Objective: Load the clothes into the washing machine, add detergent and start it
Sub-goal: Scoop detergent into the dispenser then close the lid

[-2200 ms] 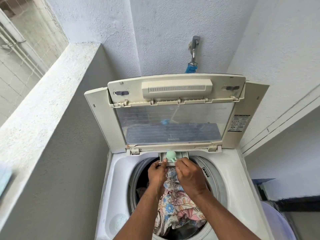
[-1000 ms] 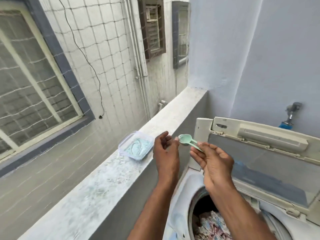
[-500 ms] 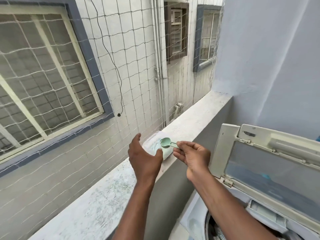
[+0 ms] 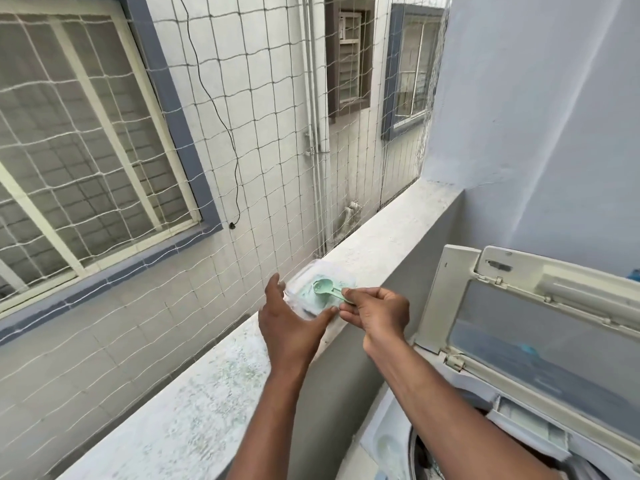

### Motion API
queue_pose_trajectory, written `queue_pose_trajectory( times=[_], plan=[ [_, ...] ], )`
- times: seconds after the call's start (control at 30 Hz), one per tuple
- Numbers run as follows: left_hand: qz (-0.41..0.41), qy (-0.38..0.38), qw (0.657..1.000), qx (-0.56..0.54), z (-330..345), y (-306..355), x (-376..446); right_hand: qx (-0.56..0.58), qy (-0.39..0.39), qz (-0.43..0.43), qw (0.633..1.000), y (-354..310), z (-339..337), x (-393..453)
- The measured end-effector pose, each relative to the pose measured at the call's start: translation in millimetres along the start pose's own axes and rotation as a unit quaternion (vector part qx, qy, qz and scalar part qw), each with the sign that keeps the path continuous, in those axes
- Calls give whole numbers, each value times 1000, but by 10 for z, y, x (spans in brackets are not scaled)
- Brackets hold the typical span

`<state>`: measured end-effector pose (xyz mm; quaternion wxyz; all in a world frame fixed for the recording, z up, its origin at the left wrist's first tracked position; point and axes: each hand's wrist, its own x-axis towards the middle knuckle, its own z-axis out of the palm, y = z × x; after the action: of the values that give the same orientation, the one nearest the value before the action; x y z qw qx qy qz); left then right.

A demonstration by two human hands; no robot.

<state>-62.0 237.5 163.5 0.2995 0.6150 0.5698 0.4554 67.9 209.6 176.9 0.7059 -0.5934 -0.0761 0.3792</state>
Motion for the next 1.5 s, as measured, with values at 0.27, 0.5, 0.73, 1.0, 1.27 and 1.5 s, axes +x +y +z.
queue_pose_trajectory(
  times=[0.27,0.5,0.73,1.0,1.27,1.5],
  plan=[
    [39,21,999,13,0,105,-32,3,2,-22,1000,-40,-180,-30],
    [168,2,986,15,295,506,-316,-129,84,-127,980,-85,-824,76],
    [285,-92,953,53,922,699,-830,-351,167,-218,895,-177,-1755,165],
    [303,-243,918,81,1695,552,-1432,-445,254,-192,837,-107,-2686,176],
    [300,-351,880,109,2217,402,-1856,-463,305,-145,819,21,-3376,155],
    [258,-412,859,159,2628,168,-2031,-487,307,-120,809,312,-3790,293]
  ],
)
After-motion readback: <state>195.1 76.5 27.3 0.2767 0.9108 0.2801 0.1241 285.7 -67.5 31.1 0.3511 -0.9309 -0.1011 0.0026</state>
